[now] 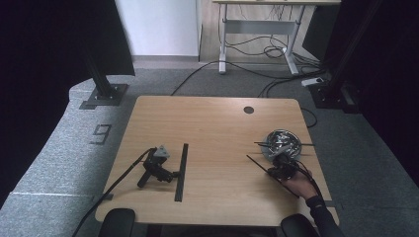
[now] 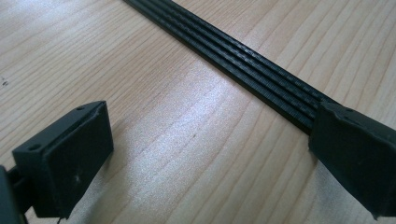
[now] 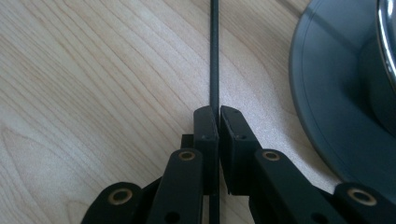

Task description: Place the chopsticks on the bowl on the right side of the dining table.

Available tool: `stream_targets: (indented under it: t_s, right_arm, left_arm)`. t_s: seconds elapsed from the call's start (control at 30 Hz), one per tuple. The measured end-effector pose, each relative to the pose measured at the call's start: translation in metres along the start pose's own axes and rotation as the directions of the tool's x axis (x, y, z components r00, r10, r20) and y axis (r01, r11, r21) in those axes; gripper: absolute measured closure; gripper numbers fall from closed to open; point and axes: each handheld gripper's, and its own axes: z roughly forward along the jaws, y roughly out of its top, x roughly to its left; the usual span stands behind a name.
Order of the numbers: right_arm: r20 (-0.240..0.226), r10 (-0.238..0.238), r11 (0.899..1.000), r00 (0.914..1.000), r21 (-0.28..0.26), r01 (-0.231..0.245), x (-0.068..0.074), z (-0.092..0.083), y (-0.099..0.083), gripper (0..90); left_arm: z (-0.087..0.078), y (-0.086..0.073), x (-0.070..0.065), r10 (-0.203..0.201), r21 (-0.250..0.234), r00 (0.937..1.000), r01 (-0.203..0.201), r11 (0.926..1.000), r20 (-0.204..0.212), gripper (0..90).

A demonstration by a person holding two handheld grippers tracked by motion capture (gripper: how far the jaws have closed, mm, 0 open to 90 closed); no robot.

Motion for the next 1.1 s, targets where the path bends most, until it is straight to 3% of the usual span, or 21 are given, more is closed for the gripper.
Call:
stream_targets:
  t_s: [0.17, 0.27, 0.33, 0.6, 0.63, 0.73, 0.93, 0.97, 1.0, 1.1]
  right_arm:
    - [0.029, 0.011, 1.000, 0.9995, -0.007, -0.010, -0.002, -0.011, 0.009, 59.2]
    - [0.061, -0.006, 0.999, 0.9981, 0.041, 0.004, -0.001, -0.017, 0.016, 51.8]
    - [0.055, -0.006, 0.997, 0.9984, 0.081, 0.001, -0.001, -0.019, 0.020, 46.9]
    - [0.022, 0.015, 0.985, 0.9996, 0.173, -0.019, -0.004, -0.014, 0.026, 53.8]
    - [0.013, 0.009, 0.977, 0.9999, 0.214, -0.011, -0.004, -0.009, 0.027, 57.5]
    - [0.002, -0.018, 0.967, 0.9998, 0.255, 0.016, -0.004, -0.004, 0.027, 64.0]
    - [-0.009, -0.046, 0.945, 0.9989, 0.325, 0.047, -0.003, 0.002, 0.032, 73.8]
    - [-0.009, -0.046, 0.945, 0.9989, 0.325, 0.047, -0.003, 0.002, 0.032, 73.8]
    - [-0.009, -0.052, 0.935, 0.9986, 0.351, 0.052, -0.002, 0.004, 0.034, 75.7]
    - [-0.018, -0.049, 0.929, 0.9986, 0.366, 0.052, -0.003, 0.006, 0.037, 78.0]
  left_arm:
    - [0.000, 0.000, 0.000, 0.000, 0.000, 1.0000, 0.000, 1.0000, 0.000, 0.0]
    - [0.000, 0.000, 0.000, 0.000, 0.001, 1.0000, 0.000, 1.0000, 0.000, 0.0]
    - [0.000, 0.000, 0.000, 0.000, 0.000, 1.0000, 0.000, 1.0000, 0.000, 0.0]
    - [0.000, 0.000, 0.000, 0.000, 0.001, 1.0000, 0.000, 1.0000, 0.000, 0.0]
    - [0.000, 0.000, 0.000, 0.000, 0.001, 1.0000, 0.000, 1.0000, 0.000, 0.0]
    - [0.000, 0.000, 0.000, -0.001, 0.001, 1.0000, 0.001, 1.0000, 0.000, 0.0]
    - [0.000, 0.000, 0.000, -0.001, 0.000, 1.0000, 0.001, 1.0000, 0.000, 0.0]
    - [0.000, 0.000, 0.000, -0.001, 0.000, 1.0000, 0.001, 1.0000, 0.000, 0.0]
    - [0.000, 0.000, 0.000, -0.001, 0.000, 1.0000, 0.001, 1.0000, 0.000, 0.0]
    - [0.000, 0.000, 0.000, -0.001, 0.000, 1.0000, 0.001, 1.0000, 0.000, 0.0]
